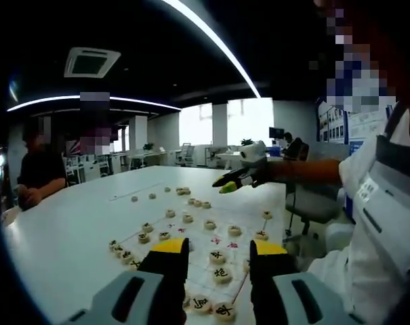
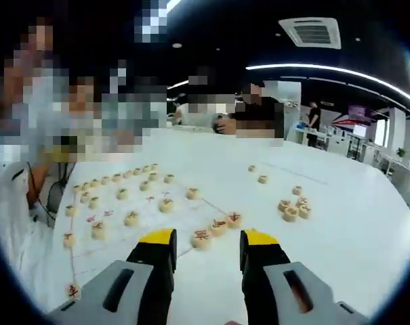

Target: Pick up the chess pieces one by one and place each piece onto its starting position on the chessboard, setting the pieces on their correct points until all the chess pieces are arranged in the starting layout

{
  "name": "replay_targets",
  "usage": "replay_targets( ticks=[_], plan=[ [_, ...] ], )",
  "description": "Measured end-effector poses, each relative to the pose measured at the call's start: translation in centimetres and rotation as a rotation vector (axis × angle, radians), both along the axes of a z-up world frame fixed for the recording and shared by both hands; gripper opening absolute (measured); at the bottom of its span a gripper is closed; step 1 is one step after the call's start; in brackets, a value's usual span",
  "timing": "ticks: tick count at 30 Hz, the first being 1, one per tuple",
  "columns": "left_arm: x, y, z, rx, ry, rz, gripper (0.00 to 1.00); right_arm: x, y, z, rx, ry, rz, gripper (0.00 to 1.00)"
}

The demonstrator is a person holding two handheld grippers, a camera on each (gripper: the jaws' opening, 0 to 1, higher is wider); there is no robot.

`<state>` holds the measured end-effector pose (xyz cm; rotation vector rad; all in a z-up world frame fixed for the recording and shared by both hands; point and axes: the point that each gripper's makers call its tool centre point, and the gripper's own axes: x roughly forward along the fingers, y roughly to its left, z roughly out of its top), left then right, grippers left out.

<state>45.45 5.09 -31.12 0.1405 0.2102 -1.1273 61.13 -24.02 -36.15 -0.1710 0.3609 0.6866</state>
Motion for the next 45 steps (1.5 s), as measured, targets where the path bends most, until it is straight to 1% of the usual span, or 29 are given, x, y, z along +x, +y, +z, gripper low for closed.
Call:
replay_targets(
  ticks=[1,2,3,5,7,10,12,15,18,22,25,28,29,31,32,36,40,45],
  plan=[
    [0.1,0.0,0.0,-0.002,0.0,0.002,0.37,1.0,-0.3,-0.3,0.007,0.009,-0.041,0.37],
    [0.1,0.0,0.1,-0.004,0.0,0.003,0.37,1.7,-0.7,-0.7,0.008,0.03,-0.077,0.37],
    [0.1,0.0,0.1,-0.006,-0.001,0.005,0.37,2.6,-1.2,-0.8,-0.001,0.017,-0.111,0.37],
    [0.1,0.1,0.2,-0.006,-0.003,0.008,0.37,4.0,-1.7,-1.2,0.0,0.032,-0.166,0.36],
    [0.2,0.2,0.3,-0.008,-0.005,0.011,0.37,5.0,-1.9,-1.5,0.006,0.038,-0.189,0.35],
    [0.3,0.4,0.4,-0.011,-0.007,0.018,0.37,6.7,-2.4,-2.2,-0.03,0.043,-0.227,0.34],
    [0.4,0.4,0.4,-0.012,-0.007,0.023,0.37,7.9,-2.9,-2.4,-0.038,0.045,-0.257,0.33],
    [0.4,0.4,0.5,-0.014,-0.008,0.023,0.37,9.9,-4.0,-2.6,-0.042,0.034,-0.314,0.33],
    [0.3,0.3,0.5,-0.013,-0.01,0.02,0.37,11.0,-3.9,-3.0,-0.039,0.036,-0.327,0.32],
    [0.3,0.4,0.6,-0.016,-0.011,0.025,0.37,11.4,-3.3,-3.5,-0.058,0.04,-0.327,0.32],
    [0.3,0.4,0.5,-0.015,-0.011,0.026,0.37,12.1,-3.7,-3.6,-0.071,0.04,-0.338,0.32],
    [0.2,0.3,0.5,-0.014,-0.011,0.022,0.37,12.3,-4.0,-3.9,-0.077,0.045,-0.353,0.31],
    [0.1,0.3,0.5,-0.014,-0.012,0.02,0.37,12.5,-4.3,-3.9,-0.075,0.046,-0.359,0.29],
    [0.1,0.2,0.6,-0.015,-0.013,0.017,0.37,12.6,-4.6,-4.0,-0.065,0.049,-0.37,0.19],
    [0.1,0.2,0.5,-0.015,-0.012,0.018,0.37,12.7,-4.6,-3.9,-0.055,0.045,-0.376,0.18],
    [0.2,0.4,0.5,-0.015,-0.009,0.025,0.37,12.7,-4.8,-3.9,-0.06,0.039,-0.372,0.18],
    [0.2,0.3,0.5,-0.016,-0.011,0.022,0.37,12.2,-4.6,-3.6,-0.065,0.037,-0.361,0.18],
    [0.3,0.3,0.5,-0.015,-0.01,0.025,0.37,10.3,-3.8,-2.1,-0.036,0.019,-0.309,0.18]
  ],
)
